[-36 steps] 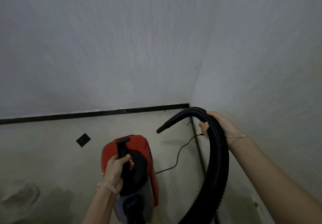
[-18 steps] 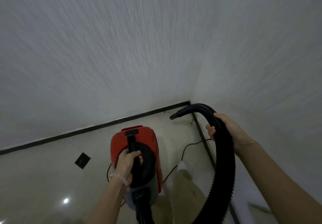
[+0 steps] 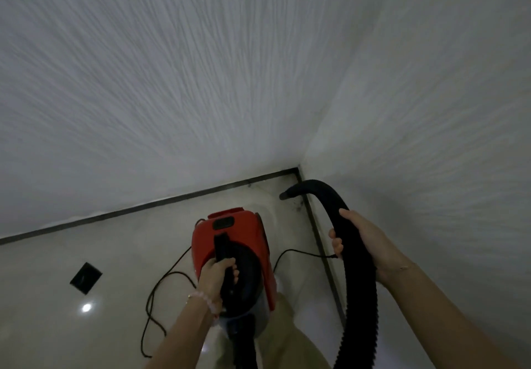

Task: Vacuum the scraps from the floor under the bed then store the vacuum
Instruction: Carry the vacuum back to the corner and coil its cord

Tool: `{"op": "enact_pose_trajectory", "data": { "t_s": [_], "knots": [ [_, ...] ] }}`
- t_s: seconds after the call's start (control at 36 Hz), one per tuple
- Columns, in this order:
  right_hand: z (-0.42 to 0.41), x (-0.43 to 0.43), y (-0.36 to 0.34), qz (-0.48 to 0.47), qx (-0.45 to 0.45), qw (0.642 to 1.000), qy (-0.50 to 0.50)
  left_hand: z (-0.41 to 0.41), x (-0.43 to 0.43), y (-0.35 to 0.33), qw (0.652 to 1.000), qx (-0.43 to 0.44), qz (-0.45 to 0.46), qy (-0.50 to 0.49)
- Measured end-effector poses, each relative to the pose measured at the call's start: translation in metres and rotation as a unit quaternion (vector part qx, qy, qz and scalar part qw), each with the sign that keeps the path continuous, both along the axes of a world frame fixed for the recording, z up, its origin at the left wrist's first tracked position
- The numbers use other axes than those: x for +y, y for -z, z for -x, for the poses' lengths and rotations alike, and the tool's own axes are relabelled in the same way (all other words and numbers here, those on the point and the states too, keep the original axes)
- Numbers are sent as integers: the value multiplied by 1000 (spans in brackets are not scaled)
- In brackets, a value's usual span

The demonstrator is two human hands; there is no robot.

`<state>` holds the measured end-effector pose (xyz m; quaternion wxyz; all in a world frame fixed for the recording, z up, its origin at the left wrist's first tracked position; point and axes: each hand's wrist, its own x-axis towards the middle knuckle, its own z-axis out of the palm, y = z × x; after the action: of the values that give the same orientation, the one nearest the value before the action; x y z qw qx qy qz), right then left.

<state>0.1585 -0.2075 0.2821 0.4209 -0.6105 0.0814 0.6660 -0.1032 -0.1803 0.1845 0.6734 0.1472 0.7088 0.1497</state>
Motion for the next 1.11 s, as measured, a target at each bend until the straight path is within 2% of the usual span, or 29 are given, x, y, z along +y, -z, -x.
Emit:
{"op": "enact_pose_trajectory", "data": {
  "t_s": [0.17,0.47,0.69,0.83,1.11],
  "knots": [
    [-23,16,59,11,-98,992,-76,-39,28,87,999,-27,29,9],
    [-26,53,156,-33,-192,977,-88,-78,77,223,996,-36,22,81],
    [-32,62,208,-56,-203,975,-75,-105,115,294,994,-35,26,101],
    [-43,57,223,-68,-242,964,-91,-124,128,325,993,-60,39,95],
    [-57,54,239,-70,-259,957,-107,-148,133,365,995,-77,65,29]
  ]
}}
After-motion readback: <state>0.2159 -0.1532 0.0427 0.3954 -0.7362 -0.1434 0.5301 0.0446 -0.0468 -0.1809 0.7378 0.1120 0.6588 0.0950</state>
